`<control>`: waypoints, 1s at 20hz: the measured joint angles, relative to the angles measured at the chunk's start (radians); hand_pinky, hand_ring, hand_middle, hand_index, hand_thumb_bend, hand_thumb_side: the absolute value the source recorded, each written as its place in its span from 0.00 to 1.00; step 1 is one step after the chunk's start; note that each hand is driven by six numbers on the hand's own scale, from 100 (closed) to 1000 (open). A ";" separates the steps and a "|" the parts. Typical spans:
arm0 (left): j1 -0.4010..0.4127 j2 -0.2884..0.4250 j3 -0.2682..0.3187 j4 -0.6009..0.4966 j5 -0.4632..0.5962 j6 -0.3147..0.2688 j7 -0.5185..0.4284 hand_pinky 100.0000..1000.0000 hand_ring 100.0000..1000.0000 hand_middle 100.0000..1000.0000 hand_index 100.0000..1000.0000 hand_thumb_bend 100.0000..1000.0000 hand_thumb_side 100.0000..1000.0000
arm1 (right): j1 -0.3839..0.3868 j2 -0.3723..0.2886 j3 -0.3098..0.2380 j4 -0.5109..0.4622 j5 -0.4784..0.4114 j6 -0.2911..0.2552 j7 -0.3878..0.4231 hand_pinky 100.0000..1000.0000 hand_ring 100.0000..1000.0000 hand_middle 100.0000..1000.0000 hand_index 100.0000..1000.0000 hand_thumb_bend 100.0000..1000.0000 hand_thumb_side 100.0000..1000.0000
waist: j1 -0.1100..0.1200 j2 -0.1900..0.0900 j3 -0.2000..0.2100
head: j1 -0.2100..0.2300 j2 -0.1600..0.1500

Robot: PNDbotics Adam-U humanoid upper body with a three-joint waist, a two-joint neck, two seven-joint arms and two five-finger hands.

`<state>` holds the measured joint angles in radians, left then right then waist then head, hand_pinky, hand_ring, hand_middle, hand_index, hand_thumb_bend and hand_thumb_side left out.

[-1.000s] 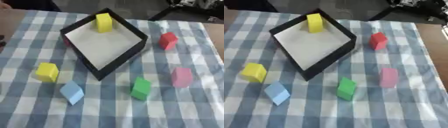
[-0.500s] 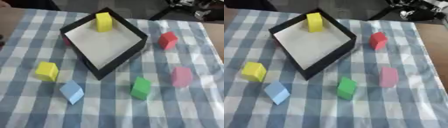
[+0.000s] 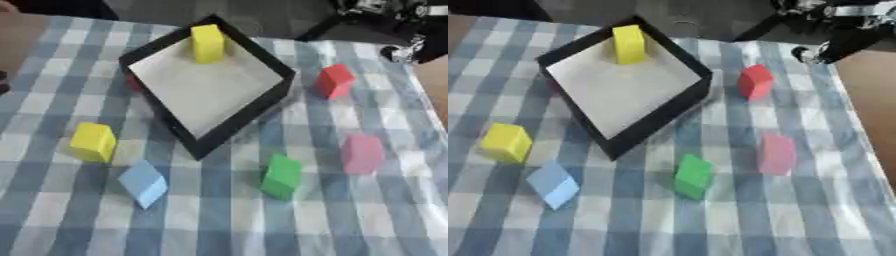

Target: Pick up objects on the table and place them in the box.

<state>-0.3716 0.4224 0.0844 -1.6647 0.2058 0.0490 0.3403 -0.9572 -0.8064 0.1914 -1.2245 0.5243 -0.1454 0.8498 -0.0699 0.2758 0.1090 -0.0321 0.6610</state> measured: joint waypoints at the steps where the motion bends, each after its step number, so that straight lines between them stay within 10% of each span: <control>1: 0.000 0.000 0.000 0.000 0.000 0.000 0.000 0.72 0.69 0.80 0.84 0.37 0.67 | 0.000 -0.001 0.003 -0.010 0.000 -0.004 0.006 0.92 0.88 0.84 0.89 0.11 0.30 | 0.000 0.000 0.000 | 0.000 0.000; 20: -0.017 0.000 -0.007 -0.003 0.003 0.004 -0.005 0.72 0.70 0.80 0.84 0.37 0.67 | -0.002 0.011 0.056 -0.068 -0.051 -0.058 0.047 0.92 0.90 0.86 0.90 0.15 0.18 | 0.000 0.024 0.016 | -0.021 -0.014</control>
<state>-0.3887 0.4225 0.0778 -1.6681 0.2089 0.0528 0.3351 -0.9589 -0.7956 0.2475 -1.2923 0.4731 -0.2031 0.8964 -0.0699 0.3000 0.1250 -0.0532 0.6470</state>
